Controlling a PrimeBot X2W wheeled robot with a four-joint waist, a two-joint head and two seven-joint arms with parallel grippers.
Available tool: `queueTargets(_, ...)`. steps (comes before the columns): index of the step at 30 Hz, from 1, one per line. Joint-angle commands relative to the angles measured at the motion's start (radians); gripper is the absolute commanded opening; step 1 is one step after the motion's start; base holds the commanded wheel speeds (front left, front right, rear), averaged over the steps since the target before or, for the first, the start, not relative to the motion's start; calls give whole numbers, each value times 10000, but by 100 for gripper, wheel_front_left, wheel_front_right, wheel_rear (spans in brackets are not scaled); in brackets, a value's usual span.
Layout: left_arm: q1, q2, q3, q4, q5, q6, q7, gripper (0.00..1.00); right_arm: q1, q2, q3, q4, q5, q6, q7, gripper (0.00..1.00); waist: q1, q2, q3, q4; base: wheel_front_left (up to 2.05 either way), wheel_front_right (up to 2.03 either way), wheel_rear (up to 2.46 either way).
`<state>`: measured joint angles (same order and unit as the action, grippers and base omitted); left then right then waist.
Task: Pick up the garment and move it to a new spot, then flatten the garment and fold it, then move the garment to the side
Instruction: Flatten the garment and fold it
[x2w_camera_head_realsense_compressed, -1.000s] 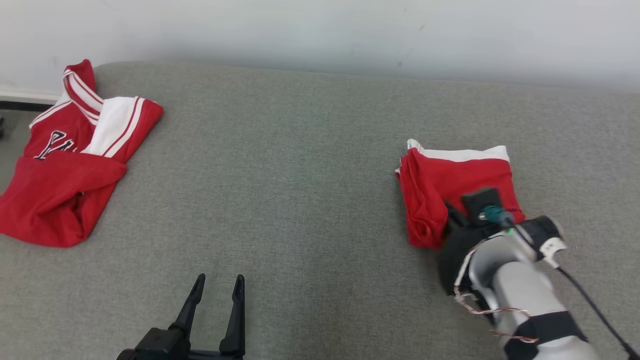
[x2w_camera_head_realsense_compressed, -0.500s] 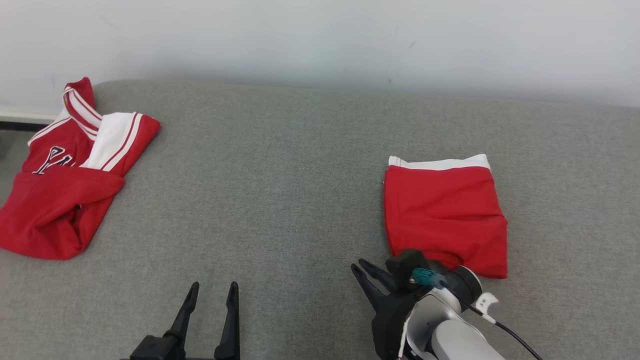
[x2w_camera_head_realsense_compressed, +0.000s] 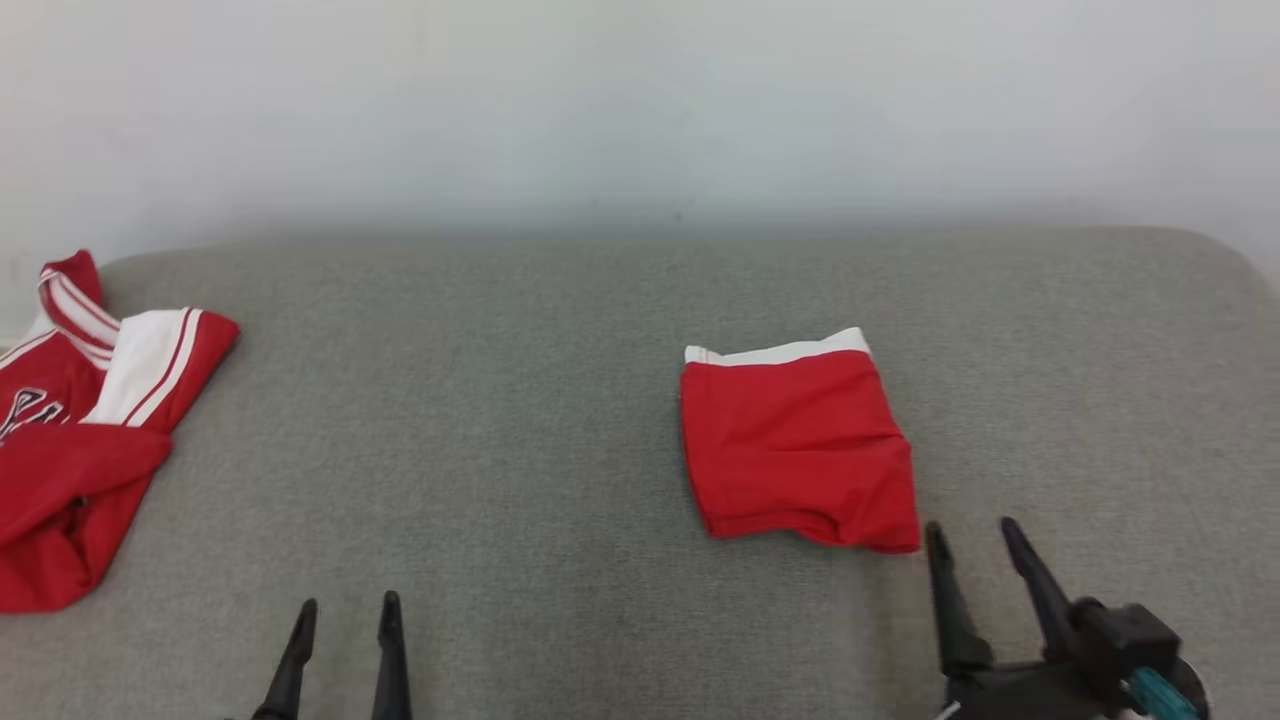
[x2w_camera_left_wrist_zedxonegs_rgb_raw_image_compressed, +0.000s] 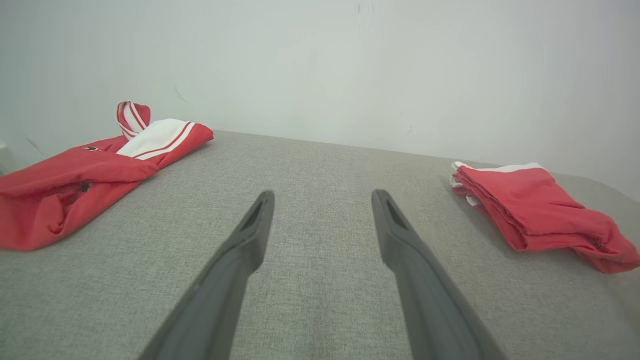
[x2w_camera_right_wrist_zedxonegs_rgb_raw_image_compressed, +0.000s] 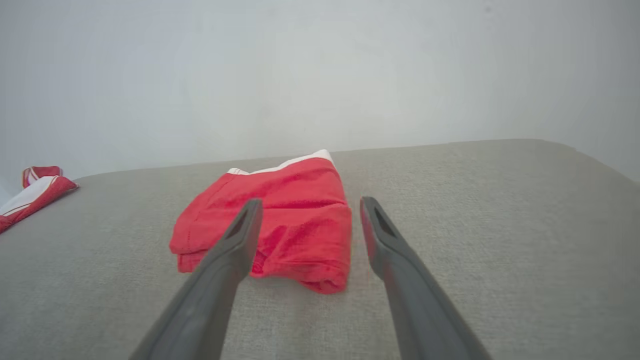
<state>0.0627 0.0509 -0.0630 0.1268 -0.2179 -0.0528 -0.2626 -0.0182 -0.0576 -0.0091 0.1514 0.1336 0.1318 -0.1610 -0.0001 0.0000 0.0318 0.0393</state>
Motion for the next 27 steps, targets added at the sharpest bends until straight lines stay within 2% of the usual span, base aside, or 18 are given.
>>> queueTargets(1, 194, -8, 130, -63, 62, 25, -34, 100, 196, 71, -157, -163, -91, -23, -126, 100, 1, 0, -319, -413, 0, 0, 0)
queueTargets(9, 536, 23, 796, 18, 294, -169, -34, 100, 485, -130, -667, 31, -79, -25, -266, 100, 1, 0, -515, -872, 0, 0, 0)
queueTargets(15, 813, 66, 1292, 103, 554, -342, -34, 100, 469, -204, -975, 621, -42, -23, -339, 100, 1, 0, -637, -922, 0, 0, 0)
queueTargets(27, 801, 14, 1421, -15, 723, -595, -34, 100, 366, -116, -792, 667, -82, -23, -344, 100, 1, 0, -655, -915, 0, 0, 0)
